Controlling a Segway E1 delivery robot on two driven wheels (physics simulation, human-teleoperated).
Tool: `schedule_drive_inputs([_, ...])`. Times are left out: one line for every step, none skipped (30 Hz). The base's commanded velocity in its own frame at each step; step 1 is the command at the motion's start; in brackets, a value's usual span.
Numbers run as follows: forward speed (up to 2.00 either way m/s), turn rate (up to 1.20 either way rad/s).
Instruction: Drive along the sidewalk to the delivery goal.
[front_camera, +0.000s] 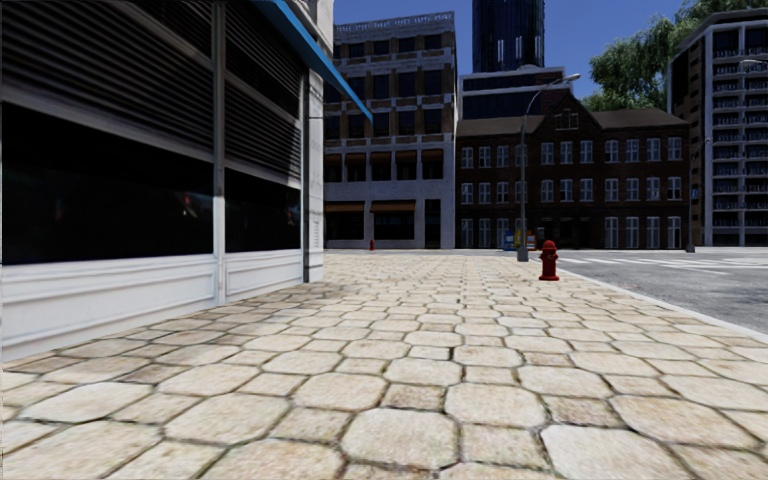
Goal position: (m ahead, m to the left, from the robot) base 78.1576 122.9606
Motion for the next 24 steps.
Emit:
schedule_drive_inputs([2.0, 0.0])
schedule_drive_inputs([2.0, 0.0])
schedule_drive_inputs([2.0, 0.0])
schedule_drive_inputs([2.0, 0.0])
schedule_drive_inputs([2.0, 0.0])
schedule_drive_inputs([2.0, 0.0])
schedule_drive_inputs([2.0, 0.0])
schedule_drive_inputs([2.0, 0.0])
schedule_drive_inputs([2.0, 0.0])
schedule_drive_inputs([2.0, 0.0])
schedule_drive_inputs([2.0, 0.0])
schedule_drive_inputs([2.0, 0.0])
schedule_drive_inputs([2.0, 0.0])
schedule_drive_inputs([2.0, 0.0])
schedule_drive_inputs([2.0, 0.0])
schedule_drive_inputs([2.0, 0.0])
schedule_drive_inputs([2.0, 0.0])
schedule_drive_inputs([2.0, 0.0])
schedule_drive_inputs([2.0, 0.0])
schedule_drive_inputs([2.0, 0.0])
schedule_drive_inputs([2.0, 0.0])
schedule_drive_inputs([2.0, 0.0])
schedule_drive_inputs([2.0, 0.0])
schedule_drive_inputs([2.0, 0.0])
